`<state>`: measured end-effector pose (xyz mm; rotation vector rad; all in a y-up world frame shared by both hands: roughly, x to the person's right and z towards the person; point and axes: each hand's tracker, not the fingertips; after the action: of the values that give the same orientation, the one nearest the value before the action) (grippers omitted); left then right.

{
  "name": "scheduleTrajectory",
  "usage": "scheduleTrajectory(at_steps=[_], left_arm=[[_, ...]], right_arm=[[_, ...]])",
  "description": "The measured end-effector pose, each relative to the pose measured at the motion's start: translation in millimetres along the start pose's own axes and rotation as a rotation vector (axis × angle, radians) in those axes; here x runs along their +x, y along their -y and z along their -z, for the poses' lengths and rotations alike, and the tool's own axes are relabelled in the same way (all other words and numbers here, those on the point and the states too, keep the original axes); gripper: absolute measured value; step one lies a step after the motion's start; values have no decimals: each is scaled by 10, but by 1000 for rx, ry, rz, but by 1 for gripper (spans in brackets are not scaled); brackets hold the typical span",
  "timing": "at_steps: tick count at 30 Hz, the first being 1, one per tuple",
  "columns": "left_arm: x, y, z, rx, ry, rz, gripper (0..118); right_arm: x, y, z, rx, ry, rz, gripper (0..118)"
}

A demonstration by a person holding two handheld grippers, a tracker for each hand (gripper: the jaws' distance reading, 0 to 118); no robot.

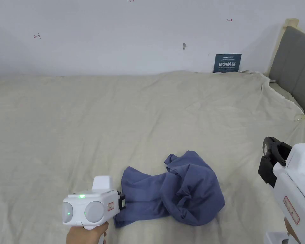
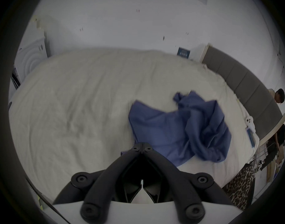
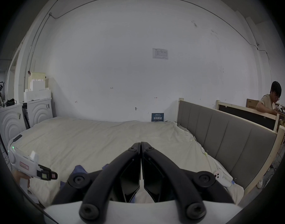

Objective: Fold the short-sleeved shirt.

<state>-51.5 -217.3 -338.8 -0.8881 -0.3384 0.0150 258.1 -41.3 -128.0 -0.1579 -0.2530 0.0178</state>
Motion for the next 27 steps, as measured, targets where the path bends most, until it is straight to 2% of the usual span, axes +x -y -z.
scheduleTrajectory(at_steps=[1, 2, 3, 4, 5, 6, 8, 9, 11, 13, 15, 17, 19, 21, 27], left_arm=[[5, 30, 102, -56, 3, -7, 0], [1, 61, 178, -88, 4, -23, 8], [-10, 94, 246, -84, 11, -56, 20], [-16, 112, 315, -106, -2, -82, 52], [-16, 123, 382, -131, 2, -98, 75], [-16, 132, 433, -174, -9, -102, 86], [27, 166, 514, -180, -71, -79, 90], [51, 179, 552, -185, -95, -53, 97], [77, 203, 651, -228, -118, -4, 96], [112, 232, 717, -249, -139, 21, 84], [136, 206, 672, -240, -130, 16, 79], [167, 187, 641, -230, -126, 43, 53], [166, 168, 575, -192, -99, 56, 15], [148, 148, 564, -191, -54, 40, 11], [7, -16, 212, -88, 60, -30, 10]], right_arm=[[1, 10, 11, -5, 1, -1, 0], [1, 21, 26, -10, 4, -2, 0], [3, 31, 41, -16, 6, -3, 0], [45, 69, 72, -21, 7, -2, 0], [74, 97, 97, -27, 9, -2, 0], [85, 115, 115, -34, 11, -2, 0], [99, 144, 144, -46, 15, -4, 0], [105, 158, 156, -51, 18, -3, 0], [117, 183, 185, -62, 22, 1, 0], [137, 205, 208, -72, 27, 7, 0], [140, 227, 247, -83, 29, 10, 0], [133, 251, 282, -94, 30, 17, 0], [112, 264, 333, -109, 28, 21, 0], [158, 302, 406, -117, 24, 23, 0], [83, 367, 978, -236, 18, 10, 0]])
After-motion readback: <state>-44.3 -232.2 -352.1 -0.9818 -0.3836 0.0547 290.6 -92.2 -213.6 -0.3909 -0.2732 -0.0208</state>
